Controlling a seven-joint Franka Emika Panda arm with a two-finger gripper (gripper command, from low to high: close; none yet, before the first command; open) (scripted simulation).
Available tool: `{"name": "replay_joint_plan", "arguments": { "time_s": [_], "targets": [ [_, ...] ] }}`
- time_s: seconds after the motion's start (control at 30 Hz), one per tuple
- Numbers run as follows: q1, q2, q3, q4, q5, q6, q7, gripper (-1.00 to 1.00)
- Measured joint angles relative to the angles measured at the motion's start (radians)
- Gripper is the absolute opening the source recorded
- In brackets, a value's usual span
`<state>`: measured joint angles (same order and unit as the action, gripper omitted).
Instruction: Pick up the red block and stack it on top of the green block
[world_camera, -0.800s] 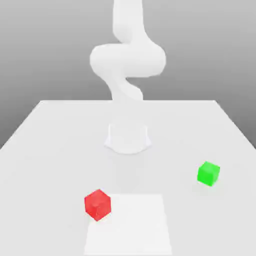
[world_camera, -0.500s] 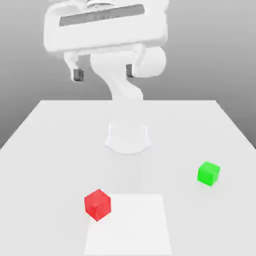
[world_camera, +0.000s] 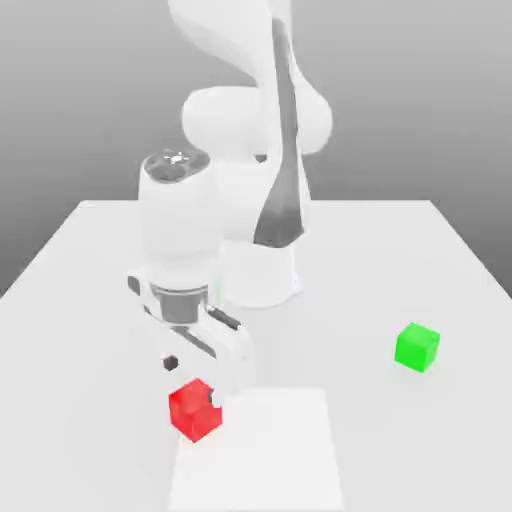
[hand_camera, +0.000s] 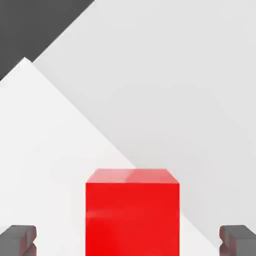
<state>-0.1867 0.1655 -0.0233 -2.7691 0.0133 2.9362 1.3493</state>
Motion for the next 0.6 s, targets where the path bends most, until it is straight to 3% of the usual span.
{"name": "replay_joint_plan", "arguments": {
  "time_s": [0.03,0.07,0.3,0.5,0.6],
  "targets": [
    [-0.002,0.036,0.004,0.005,0.005,0.031,-0.003,0.00],
    [-0.005,0.064,0.007,0.008,0.009,0.055,-0.005,-1.00],
    [-0.007,0.067,0.009,0.009,0.005,0.059,-0.002,-1.00],
    [-0.007,-0.124,0.004,-0.019,-0.013,-0.105,0.011,-1.00],
    [0.047,-0.191,0.066,-0.038,0.026,-0.153,-0.041,-1.00]
  ]
}}
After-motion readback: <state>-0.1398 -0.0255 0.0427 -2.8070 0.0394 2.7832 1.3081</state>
